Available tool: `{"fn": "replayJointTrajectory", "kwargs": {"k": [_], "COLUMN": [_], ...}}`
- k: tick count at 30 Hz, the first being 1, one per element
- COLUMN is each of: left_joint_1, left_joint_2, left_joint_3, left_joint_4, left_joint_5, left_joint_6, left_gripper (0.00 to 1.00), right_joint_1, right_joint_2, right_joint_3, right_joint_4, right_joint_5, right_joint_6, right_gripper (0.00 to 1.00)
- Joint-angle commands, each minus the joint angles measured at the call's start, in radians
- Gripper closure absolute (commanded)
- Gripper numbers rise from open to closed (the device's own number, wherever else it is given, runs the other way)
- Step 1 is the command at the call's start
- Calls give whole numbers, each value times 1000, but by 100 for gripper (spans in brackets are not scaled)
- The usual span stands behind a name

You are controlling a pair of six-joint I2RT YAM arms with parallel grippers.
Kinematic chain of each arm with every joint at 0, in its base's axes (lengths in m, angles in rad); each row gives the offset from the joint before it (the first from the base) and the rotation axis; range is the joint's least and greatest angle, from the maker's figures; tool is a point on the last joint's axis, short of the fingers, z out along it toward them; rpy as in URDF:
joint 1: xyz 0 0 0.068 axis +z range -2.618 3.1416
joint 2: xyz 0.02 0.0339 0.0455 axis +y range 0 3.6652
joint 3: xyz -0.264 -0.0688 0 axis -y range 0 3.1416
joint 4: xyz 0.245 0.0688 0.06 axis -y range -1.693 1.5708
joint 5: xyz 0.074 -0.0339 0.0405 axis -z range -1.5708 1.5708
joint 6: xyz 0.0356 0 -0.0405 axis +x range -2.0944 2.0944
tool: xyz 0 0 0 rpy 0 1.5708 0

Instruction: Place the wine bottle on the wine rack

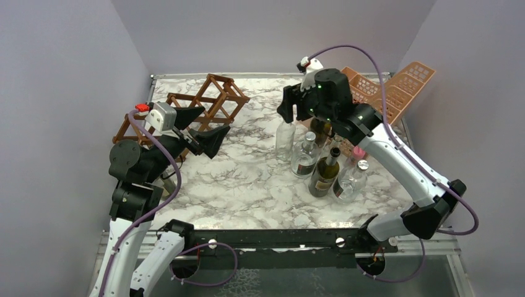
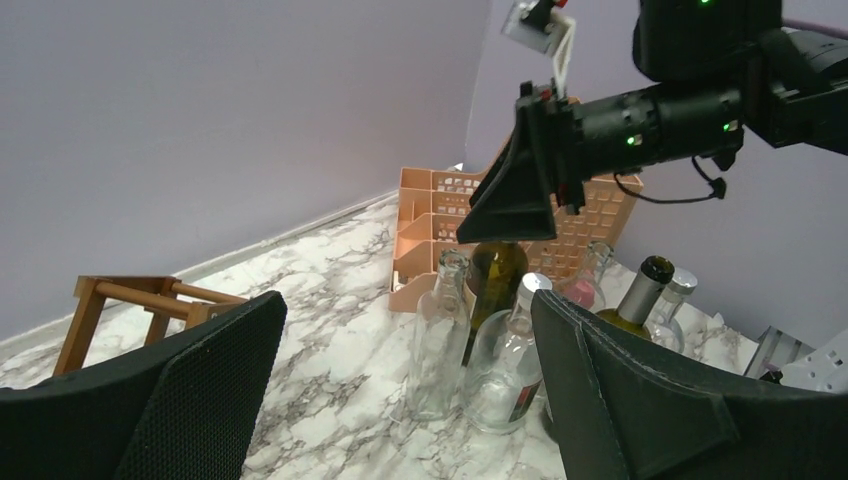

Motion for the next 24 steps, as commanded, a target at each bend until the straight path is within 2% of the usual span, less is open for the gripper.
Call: {"fn": "replayJointTrajectory", "kwargs": {"k": [1, 9, 24], "left_joint_1": [-3, -13, -22], "left_joint_2": [-7, -17, 11], "left_joint_3": [-6, -10, -38], "left_joint_4": [18, 4, 25], "left_joint_5": [37, 40, 48], "left_joint_6": [18, 33, 0], "left_gripper": [1, 1, 1], "right_joint_1": [47, 68, 72], "right_joint_2": [66, 153, 182], "right_joint_3": [31, 12, -64], "right_joint_4": [-58, -77, -11], "right_joint_5": [250, 258, 275], "right_joint_6": [-26, -12, -53], "right_gripper": [29, 33, 59]}}
